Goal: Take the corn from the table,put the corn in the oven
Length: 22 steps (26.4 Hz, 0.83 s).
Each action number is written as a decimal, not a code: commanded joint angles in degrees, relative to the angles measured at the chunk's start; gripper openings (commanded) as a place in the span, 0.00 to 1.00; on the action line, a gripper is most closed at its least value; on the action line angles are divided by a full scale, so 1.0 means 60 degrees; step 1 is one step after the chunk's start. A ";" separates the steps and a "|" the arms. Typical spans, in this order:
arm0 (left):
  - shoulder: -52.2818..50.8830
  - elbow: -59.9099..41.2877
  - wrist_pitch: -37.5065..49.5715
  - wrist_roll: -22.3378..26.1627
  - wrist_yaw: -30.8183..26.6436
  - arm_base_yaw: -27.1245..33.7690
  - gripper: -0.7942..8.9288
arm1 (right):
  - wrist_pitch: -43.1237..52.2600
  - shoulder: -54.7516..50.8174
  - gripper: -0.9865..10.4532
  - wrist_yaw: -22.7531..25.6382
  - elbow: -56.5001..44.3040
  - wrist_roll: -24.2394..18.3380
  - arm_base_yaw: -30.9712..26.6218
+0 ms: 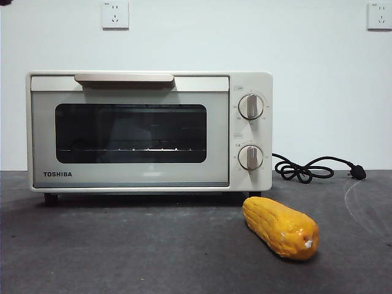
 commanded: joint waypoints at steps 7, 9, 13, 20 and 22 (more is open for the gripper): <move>0.0495 0.0131 -0.0055 0.0430 -0.1042 -0.1158 0.08 | -0.3985 0.1807 0.08 0.2703 0.1840 -0.2838 0.1450; 0.0525 0.0131 -0.0055 0.0430 -0.1082 -0.1392 0.08 | -0.4692 0.2226 0.09 0.3934 0.2167 -0.3100 0.2065; 0.0525 0.0131 0.0025 0.0430 -0.1082 -0.1719 0.08 | -0.5348 0.3002 0.10 0.5807 0.2583 -0.3224 0.3432; 0.0525 0.0131 0.0157 0.0382 -0.1082 -0.1963 0.08 | -0.5158 0.4943 0.37 0.7967 0.3071 -0.2317 0.6065; 0.0525 0.0131 0.0157 0.0382 -0.1086 -0.1963 0.08 | -0.4892 0.5748 0.54 0.8710 0.3195 -0.2095 0.6856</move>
